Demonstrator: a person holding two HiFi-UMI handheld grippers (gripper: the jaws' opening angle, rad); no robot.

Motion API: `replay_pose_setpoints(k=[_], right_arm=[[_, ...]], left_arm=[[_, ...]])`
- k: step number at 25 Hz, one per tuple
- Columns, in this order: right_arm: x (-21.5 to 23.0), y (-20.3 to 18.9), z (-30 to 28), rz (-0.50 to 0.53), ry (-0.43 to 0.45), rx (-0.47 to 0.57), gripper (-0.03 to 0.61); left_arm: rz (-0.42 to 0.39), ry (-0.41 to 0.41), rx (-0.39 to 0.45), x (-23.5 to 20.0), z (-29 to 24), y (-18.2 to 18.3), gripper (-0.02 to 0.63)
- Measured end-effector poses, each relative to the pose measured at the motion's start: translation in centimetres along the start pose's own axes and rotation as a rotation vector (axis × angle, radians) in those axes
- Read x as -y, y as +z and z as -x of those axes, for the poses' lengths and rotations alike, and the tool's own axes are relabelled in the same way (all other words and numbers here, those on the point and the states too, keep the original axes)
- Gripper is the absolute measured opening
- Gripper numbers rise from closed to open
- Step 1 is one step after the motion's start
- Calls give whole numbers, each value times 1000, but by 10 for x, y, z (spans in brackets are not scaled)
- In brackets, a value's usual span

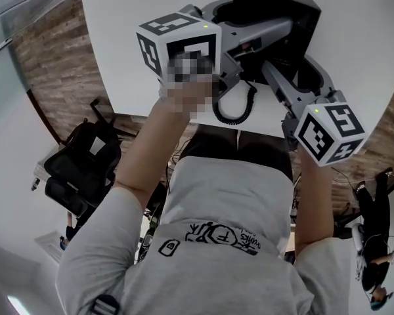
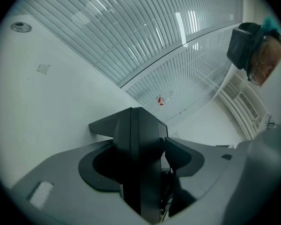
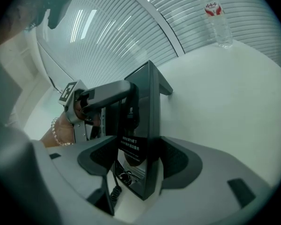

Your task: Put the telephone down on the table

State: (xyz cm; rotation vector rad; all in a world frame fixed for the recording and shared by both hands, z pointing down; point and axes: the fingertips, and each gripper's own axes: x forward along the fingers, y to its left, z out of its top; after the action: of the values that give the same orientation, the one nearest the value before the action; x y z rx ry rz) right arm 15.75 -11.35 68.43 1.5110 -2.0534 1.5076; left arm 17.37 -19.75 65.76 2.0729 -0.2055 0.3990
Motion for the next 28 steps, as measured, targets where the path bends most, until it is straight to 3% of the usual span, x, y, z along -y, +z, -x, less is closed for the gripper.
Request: replay_pose_setpoints(k=[7,14,20,28], right_arm=[[0,-2,-2,10,16,17,276],[1,-4,-4,2,40,20,278],[2,-2,2,64,-26,-9,279],[-12,31,48,156,-89,78,279]], left_arm=[[-30,-4,11,2,0,-1,295],[-2,27,21,-3,1,-3,328],[-47,146,34,-6,15,-2,353],[-54,239,73,15,71,-3,353]])
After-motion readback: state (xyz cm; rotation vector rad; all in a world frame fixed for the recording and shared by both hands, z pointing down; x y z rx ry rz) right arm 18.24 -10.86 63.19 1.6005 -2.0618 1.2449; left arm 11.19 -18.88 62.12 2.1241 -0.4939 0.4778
